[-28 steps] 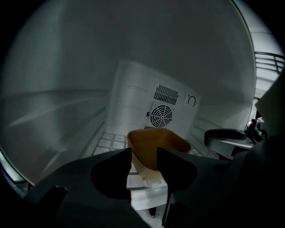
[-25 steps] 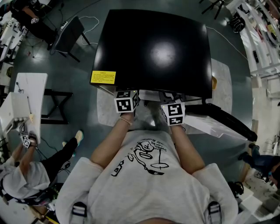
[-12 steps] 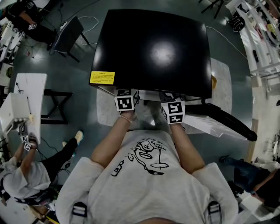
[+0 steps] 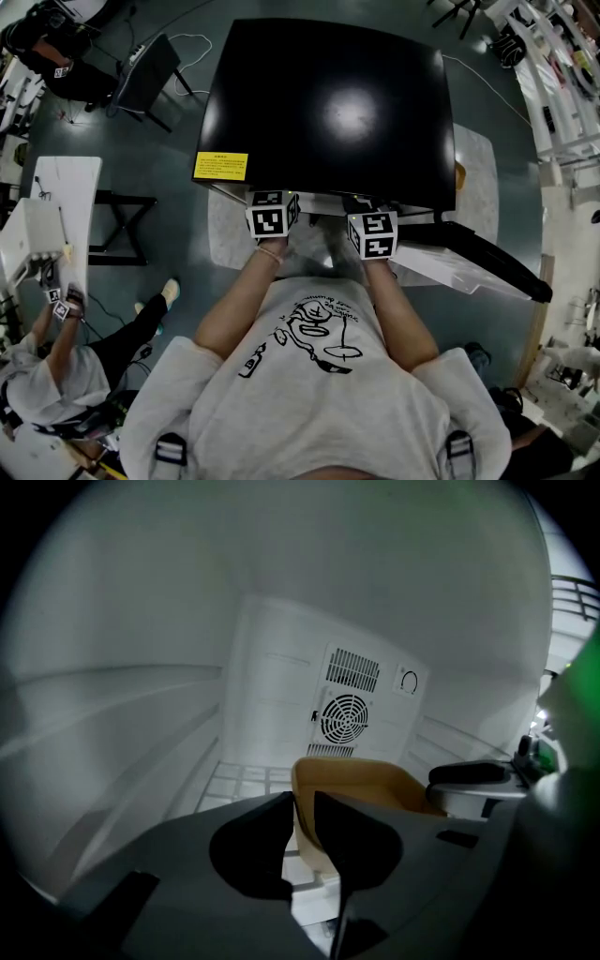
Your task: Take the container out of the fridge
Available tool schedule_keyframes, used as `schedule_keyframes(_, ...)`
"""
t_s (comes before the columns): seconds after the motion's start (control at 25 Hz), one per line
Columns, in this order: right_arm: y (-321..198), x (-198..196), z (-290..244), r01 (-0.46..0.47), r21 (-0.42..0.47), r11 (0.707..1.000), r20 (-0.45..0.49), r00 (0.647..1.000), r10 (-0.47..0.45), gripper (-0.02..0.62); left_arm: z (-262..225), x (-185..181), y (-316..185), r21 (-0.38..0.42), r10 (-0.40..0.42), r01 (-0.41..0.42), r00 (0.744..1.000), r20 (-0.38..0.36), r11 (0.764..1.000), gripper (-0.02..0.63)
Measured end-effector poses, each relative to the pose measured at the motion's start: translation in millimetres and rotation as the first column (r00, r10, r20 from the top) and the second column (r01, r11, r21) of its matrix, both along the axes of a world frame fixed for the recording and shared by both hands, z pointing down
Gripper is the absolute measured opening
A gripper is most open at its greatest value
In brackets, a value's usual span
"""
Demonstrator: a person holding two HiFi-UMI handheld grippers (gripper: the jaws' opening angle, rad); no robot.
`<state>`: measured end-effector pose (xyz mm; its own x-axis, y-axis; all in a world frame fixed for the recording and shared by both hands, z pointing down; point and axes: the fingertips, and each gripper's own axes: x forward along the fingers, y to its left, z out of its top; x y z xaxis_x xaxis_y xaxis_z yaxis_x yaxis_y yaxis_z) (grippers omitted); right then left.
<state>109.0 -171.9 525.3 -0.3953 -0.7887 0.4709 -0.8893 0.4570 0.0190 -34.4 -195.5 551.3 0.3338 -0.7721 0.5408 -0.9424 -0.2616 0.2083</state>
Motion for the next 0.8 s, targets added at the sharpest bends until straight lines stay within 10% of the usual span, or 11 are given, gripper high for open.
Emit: schedule_keyframes(0.8, -3.4, -0.6, 17.2, -0.026, -0.082, 0.996, 0.050, 0.998, 0.031, 0.179, -1.1, 0.4, 6.2, 0.007, 0.005, -0.004, 1.000, -0.012, 1.000, 0.075)
